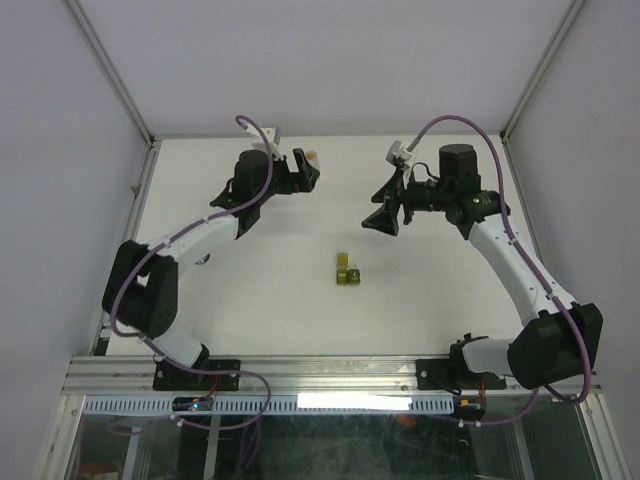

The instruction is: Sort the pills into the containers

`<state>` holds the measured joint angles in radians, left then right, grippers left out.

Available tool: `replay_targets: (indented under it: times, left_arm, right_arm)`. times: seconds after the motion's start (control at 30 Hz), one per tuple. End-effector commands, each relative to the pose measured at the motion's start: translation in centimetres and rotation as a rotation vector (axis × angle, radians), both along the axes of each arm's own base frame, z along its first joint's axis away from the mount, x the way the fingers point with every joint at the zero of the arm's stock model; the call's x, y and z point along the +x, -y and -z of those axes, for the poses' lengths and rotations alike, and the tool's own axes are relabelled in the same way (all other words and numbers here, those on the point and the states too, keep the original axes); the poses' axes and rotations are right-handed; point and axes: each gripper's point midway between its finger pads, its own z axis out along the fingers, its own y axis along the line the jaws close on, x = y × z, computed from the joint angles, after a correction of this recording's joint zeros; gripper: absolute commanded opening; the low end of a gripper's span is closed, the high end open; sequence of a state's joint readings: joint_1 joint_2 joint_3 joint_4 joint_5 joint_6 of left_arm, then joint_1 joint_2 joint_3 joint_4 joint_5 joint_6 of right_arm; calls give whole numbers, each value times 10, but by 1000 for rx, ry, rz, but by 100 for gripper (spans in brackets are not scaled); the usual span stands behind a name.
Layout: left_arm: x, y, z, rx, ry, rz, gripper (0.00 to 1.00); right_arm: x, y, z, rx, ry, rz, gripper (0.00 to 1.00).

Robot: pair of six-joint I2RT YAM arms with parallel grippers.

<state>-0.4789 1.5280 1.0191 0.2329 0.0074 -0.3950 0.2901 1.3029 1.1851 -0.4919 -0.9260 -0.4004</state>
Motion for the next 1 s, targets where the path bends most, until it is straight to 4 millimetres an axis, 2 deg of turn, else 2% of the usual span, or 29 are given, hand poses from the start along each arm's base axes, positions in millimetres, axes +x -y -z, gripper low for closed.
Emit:
replay_targets:
  times: [0.0,0.03,0.13,0.23,0.3,0.4,0.57,0.73,0.87,0.9,0.97]
  left_arm:
    - [39,-3,42,189,-130,24,99]
    - [52,-3,44,225,-126,8,99]
    - [85,-5,67,337,-173,-36,94]
    - [107,1,82,385,-196,-33,87]
    - [120,3,88,406,-194,-45,85]
    - [137,2,95,438,-188,-77,85]
    - [158,15,110,446,-171,-51,85]
    - [176,27,111,423,-141,-38,82]
    - [184,31,112,417,-128,-38,67]
    - [184,33,112,414,-127,-29,59]
    - [183,36,110,405,-124,-14,36]
  right_arm:
    - [-2,10,-2,102,-58,22,80]
    - [-1,16,3,111,-77,36,80]
    - [1,27,12,145,-122,52,80]
    - [5,30,15,139,-122,71,80]
    - [5,30,18,140,-128,69,80]
    - [6,30,21,139,-138,72,80]
    - [6,31,22,138,-137,71,80]
    - [6,31,24,136,-138,71,80]
    - [6,30,24,136,-137,68,80]
    - [6,30,24,137,-135,67,80]
    - [5,31,24,136,-135,67,80]
